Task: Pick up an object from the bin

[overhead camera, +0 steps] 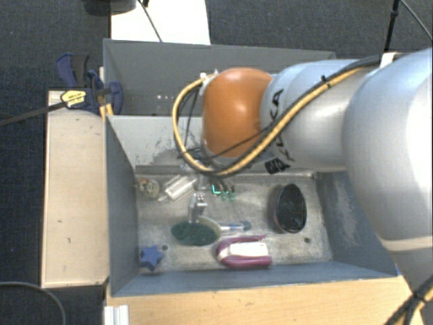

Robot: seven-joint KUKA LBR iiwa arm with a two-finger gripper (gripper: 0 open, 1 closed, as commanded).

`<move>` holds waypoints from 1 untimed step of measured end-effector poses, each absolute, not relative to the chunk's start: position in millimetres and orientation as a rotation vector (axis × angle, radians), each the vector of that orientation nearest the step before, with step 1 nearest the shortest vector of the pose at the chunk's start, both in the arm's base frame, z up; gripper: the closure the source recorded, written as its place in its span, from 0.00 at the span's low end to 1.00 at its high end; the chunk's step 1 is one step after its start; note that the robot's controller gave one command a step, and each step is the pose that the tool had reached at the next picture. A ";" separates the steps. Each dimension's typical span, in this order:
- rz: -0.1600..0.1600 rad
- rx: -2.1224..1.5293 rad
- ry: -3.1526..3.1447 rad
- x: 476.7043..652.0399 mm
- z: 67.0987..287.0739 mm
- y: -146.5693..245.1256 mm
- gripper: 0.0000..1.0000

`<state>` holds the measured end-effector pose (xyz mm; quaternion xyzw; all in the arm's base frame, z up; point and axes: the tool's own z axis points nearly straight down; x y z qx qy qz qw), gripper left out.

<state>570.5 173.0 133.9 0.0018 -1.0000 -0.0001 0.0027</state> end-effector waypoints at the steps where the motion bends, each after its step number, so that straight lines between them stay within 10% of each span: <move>1: -0.025 0.163 -3.149 533.1 78.0 154.4 0.00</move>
Offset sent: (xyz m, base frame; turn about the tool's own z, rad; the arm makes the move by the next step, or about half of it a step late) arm -0.0411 -0.0269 -0.0639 -0.1018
